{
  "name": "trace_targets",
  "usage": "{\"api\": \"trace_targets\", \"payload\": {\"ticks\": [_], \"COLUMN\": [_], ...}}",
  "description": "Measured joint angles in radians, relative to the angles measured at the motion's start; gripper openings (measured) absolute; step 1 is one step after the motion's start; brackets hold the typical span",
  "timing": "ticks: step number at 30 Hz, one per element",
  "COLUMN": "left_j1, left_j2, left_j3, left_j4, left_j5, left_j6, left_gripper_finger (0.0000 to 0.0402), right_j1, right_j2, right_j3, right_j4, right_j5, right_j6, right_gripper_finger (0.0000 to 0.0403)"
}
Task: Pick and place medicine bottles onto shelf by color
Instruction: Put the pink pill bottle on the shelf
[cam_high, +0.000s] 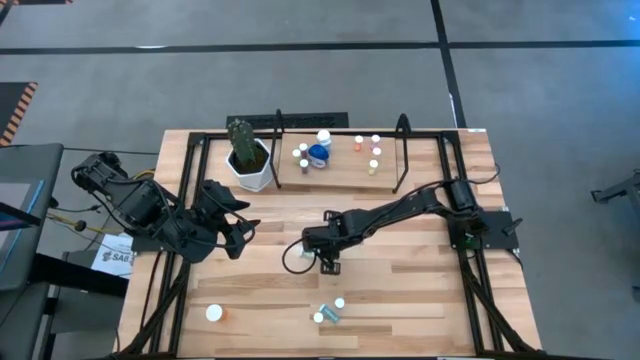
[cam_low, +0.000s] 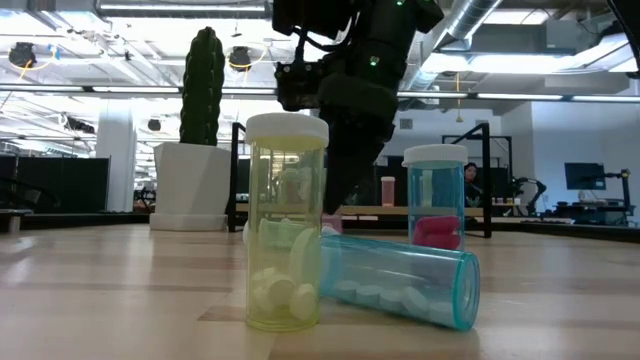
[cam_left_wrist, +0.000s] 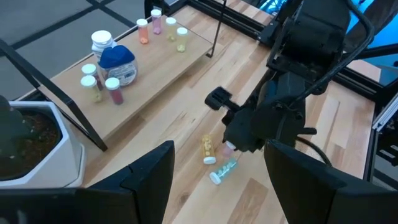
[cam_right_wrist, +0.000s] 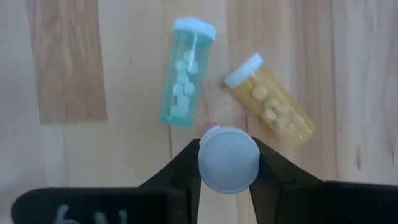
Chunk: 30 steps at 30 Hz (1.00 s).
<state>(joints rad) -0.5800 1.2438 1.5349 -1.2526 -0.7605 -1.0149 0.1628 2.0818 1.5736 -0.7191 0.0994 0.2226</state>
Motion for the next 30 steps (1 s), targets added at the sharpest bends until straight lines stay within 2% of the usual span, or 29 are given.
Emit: {"api": "trace_targets", "payload": {"ticks": [5, 11, 16, 20, 25, 30], "left_j1": [0.0, 0.0, 0.0, 0.0, 0.012, 0.049], "left_j2": [0.0, 0.0, 0.0, 0.0, 0.0, 0.0], "left_j3": [0.0, 0.0, 0.0, 0.0, 0.0, 0.0], "left_j4": [-0.001, -0.015, -0.016, -0.016, -0.016, -0.017], "left_j5": [-0.001, -0.007, -0.018, -0.043, -0.064, -0.067], "left_j6": [0.0, -0.01, -0.018, -0.019, -0.038, -0.047], "left_gripper_finger": [0.0235, 0.0235, 0.0235, 0.0235, 0.0235, 0.0235], "right_j1": [-0.038, -0.131, -0.257, -0.377, -0.513, -0.597], "right_j2": [-0.017, -0.077, -0.146, -0.185, -0.179, -0.18], "right_j3": [0.067, 0.103, 0.103, 0.087, 0.084, 0.084], "right_j4": [-0.094, -0.168, -0.205, -0.189, -0.218, -0.178], "right_j5": [0.001, 0.004, 0.002, -0.019, -0.027, -0.027], "right_j6": [-0.041, -0.126, -0.186, -0.229, -0.235, -0.277], "right_gripper_finger": [0.0141, 0.0126, 0.0117, 0.0127, 0.0134, 0.0126]}}
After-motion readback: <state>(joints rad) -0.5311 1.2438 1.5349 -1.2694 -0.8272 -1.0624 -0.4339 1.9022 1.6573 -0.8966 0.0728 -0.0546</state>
